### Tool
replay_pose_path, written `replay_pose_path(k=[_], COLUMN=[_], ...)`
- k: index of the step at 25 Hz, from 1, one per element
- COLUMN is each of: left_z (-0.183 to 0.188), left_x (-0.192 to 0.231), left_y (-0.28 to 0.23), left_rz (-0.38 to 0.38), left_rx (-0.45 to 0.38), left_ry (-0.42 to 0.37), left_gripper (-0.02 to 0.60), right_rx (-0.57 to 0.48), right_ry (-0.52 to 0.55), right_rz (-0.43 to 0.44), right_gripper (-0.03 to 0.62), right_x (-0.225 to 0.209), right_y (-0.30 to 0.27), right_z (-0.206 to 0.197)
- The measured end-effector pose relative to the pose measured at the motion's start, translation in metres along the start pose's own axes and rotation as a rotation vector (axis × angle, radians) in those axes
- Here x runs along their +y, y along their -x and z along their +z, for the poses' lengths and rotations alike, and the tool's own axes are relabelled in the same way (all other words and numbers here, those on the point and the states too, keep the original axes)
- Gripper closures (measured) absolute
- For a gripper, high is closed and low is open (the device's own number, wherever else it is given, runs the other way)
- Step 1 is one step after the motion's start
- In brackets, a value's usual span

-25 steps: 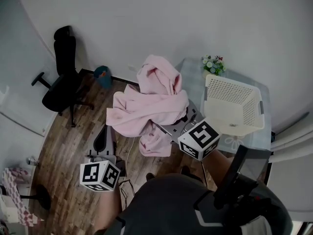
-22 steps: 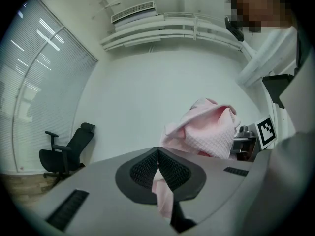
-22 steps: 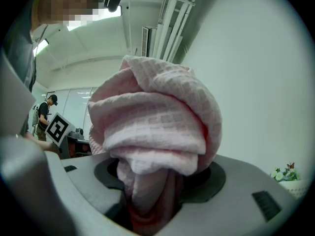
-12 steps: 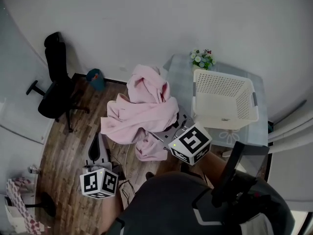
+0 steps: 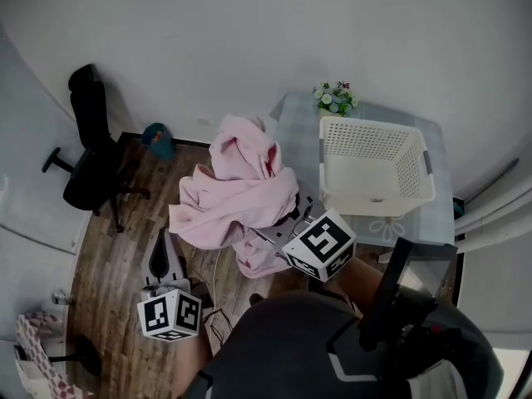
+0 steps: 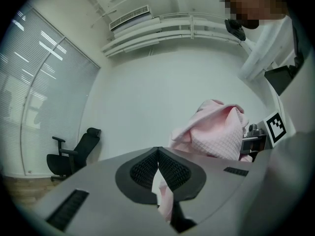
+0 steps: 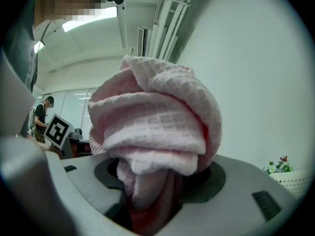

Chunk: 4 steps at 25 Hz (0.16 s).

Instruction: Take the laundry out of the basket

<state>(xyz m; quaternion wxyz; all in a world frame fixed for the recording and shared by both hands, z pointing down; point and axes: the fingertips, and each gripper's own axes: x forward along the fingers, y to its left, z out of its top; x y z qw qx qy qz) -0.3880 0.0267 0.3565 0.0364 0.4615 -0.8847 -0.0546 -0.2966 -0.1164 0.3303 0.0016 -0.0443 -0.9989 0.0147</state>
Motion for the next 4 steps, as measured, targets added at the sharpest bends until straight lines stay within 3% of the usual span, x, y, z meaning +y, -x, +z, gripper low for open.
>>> replay_pose_path(k=[4], left_z=[-0.003], left_x=[-0.0028], left_y=[0.001], left_rz=[-0.002], left_rx=[-0.002], left_ry=[0.002], left_gripper=[0.571], right_rx=[-0.003], right_ry=[-0.005], right_rz=[0.002], right_gripper=[0.304], right_x=[-0.0001], right_y=[0.0033], right_z=[-0.0021])
